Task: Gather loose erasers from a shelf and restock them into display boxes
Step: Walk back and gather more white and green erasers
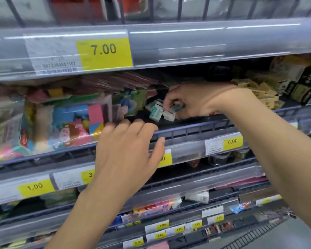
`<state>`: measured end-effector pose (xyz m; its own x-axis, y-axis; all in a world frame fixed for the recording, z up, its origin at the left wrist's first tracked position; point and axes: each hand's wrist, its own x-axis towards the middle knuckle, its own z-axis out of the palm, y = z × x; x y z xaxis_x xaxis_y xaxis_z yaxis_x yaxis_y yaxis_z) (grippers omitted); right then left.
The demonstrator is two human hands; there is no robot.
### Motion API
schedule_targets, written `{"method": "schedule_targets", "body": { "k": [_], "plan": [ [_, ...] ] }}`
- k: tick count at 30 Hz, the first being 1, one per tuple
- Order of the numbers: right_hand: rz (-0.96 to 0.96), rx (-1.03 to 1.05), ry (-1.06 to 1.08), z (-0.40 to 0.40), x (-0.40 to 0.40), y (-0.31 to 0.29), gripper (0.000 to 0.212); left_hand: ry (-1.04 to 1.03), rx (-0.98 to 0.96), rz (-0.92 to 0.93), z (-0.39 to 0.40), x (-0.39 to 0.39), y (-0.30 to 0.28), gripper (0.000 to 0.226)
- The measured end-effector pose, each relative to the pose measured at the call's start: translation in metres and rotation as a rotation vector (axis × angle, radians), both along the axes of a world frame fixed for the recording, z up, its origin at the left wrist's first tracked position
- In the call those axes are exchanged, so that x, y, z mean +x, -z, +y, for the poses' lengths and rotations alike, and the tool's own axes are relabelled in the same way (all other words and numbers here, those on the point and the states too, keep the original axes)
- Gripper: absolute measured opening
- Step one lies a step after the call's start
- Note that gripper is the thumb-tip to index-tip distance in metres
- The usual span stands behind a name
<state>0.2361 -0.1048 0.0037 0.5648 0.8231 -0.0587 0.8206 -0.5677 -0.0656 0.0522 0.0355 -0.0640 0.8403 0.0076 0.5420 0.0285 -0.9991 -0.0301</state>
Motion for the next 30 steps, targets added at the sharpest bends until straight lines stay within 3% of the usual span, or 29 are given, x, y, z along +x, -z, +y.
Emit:
{"method": "schedule_targets", "body": {
  "k": [10,17,23,27,30],
  "plan": [
    [0.101,0.115,0.026,-0.01,-0.004,0.002,0.027,-0.01,-0.115,-0.022,-0.002,-0.002,-0.002,0.041],
    [0.263,0.823,-0.012,-0.03,-0.046,0.017,0.025,-0.005,-0.682,-0.079,-0.006,0.0,-0.02,0.053],
    [0.255,1.107,-0.057,-0.01,-0.09,0.028,0.026,0.063,-0.845,-0.019,-0.018,0.013,-0.034,0.063],
    [0.197,1.117,-0.049,-0.001,-0.099,0.033,0.032,0.16,-0.953,-0.078,-0.014,0.02,-0.038,0.041],
    [0.099,0.948,-0.13,-0.006,-0.093,0.027,0.044,0.164,-0.954,-0.119,-0.004,0.02,-0.039,0.032]
  ]
}}
